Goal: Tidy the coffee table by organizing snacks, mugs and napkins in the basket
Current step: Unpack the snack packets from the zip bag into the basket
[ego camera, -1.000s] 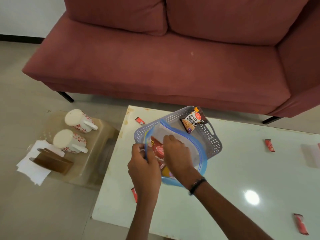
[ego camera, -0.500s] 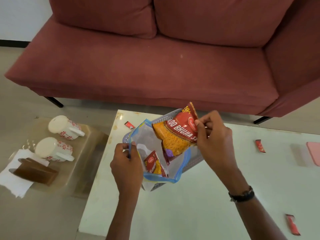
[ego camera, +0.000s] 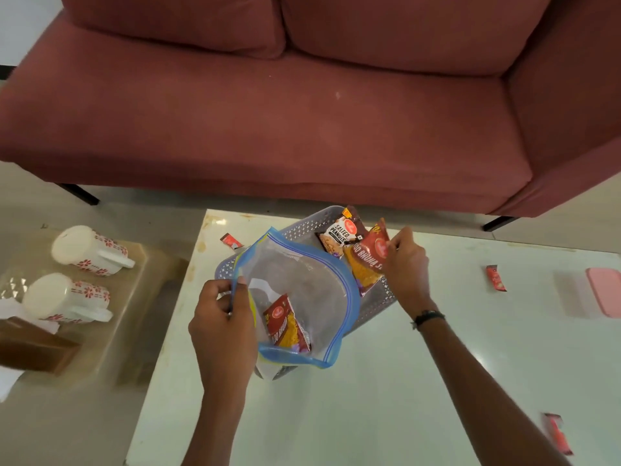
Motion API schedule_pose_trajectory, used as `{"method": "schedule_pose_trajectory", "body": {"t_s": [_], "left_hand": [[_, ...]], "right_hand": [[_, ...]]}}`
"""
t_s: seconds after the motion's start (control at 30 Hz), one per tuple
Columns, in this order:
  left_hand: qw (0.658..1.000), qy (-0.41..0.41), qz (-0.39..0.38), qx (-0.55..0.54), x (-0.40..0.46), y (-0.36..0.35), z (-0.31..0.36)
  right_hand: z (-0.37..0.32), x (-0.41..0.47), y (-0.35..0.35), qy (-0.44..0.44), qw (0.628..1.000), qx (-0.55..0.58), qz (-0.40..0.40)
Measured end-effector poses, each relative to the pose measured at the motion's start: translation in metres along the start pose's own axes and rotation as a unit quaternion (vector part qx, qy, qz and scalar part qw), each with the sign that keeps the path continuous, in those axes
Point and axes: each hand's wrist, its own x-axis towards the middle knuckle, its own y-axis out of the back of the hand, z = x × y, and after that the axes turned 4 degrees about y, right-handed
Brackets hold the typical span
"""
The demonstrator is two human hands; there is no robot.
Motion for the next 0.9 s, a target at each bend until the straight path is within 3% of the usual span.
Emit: {"method": "schedule_pose_trajectory", "body": {"t_s": [0.23,0.67,0.73,0.83,0.9], "left_hand": [[1.0,-0.003,0.005,0.0,-0.004,-0.006,-0.002],[1.0,-0.018,0.008,0.02,-0.006,-0.014,0.001],[0.999,-0.025,0.009,0.02,-0.008,-0.014,0.001],[0.999,-0.029,0.014,0.025,-0.012,-0.011,0.001],[0.999,-0.024,0.015,0.028,-0.014,-0.01,0.0]], "right_hand": [[0.021,0.007,-0.041,-0.027,0.997,-0.015,-0.067],[0.043,0.012,-0.04,-0.031,0.999,-0.018,-0.016],[0.034,0.006,-0.026,-0.002,1.0,0.005,0.006],[-0.012,-0.022,0.013,0.129,0.987,0.063,0.065],[-0.052,-0.051,0.037,0.193,0.975,0.102,0.032]]}}
